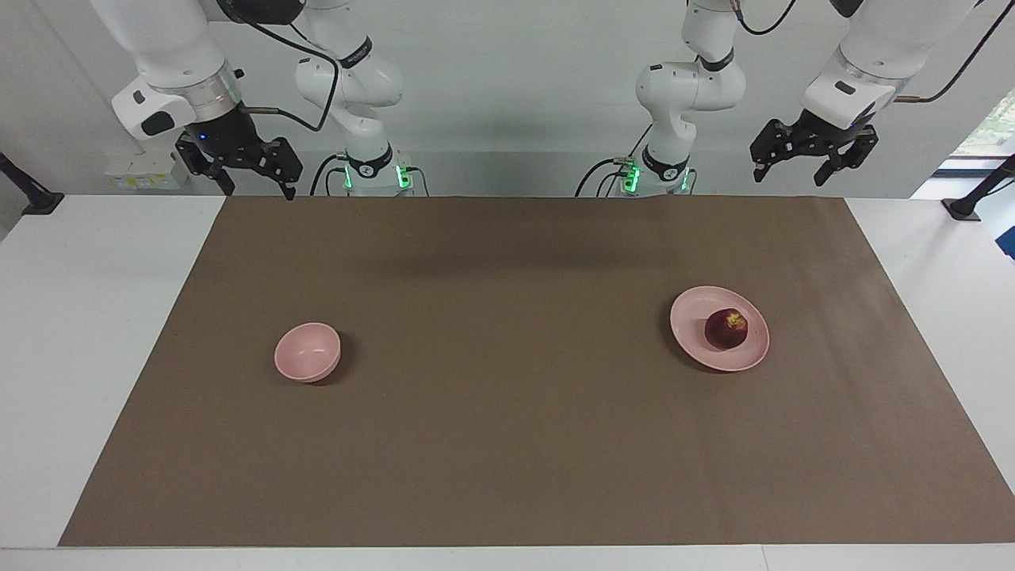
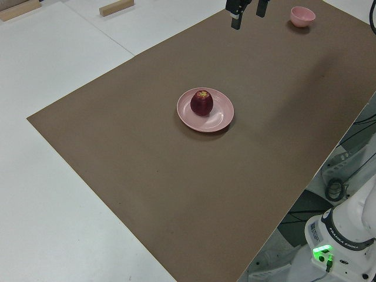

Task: Move apple from plate to bowl
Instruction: 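Reach the left gripper toward the red apple on the pink plate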

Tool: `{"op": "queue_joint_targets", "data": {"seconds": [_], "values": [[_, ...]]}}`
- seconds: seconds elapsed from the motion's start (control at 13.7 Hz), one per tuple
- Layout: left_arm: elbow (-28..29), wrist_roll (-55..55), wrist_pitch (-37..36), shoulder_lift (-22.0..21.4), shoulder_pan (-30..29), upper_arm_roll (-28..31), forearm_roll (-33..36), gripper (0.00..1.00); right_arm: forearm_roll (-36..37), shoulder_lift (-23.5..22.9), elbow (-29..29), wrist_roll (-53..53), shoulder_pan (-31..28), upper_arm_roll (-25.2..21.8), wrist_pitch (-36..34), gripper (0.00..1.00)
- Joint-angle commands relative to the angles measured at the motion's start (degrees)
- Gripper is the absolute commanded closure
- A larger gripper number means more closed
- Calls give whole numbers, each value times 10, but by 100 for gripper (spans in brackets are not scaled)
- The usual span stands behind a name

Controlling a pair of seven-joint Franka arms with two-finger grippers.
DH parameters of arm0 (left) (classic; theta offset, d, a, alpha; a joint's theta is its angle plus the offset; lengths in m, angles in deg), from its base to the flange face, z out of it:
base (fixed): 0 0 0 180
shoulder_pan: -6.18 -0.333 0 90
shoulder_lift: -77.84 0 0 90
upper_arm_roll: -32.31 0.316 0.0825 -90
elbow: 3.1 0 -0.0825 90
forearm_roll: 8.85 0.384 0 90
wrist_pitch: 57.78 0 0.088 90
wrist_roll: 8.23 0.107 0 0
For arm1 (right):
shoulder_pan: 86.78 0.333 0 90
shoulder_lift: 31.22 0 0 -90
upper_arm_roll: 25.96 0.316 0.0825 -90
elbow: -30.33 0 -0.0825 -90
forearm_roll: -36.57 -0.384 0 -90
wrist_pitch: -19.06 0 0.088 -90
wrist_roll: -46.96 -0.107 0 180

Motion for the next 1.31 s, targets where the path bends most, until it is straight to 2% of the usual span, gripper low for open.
{"op": "queue_joint_targets", "data": {"seconds": [0.0,0.58,1.02,1.24], "values": [[7,-1,-6,-7,15,6,-3,0,-13,9,7,-3,-7,5,-1,0],[4,-1,1,-7,10,10,-18,0,-13,9,7,-3,-7,5,-1,0],[46,-1,29,-16,12,10,-18,0,-13,9,7,-3,-7,5,-1,0],[43,5,36,-5,12,10,-18,0,-13,9,7,-3,-7,5,-1,0]]}}
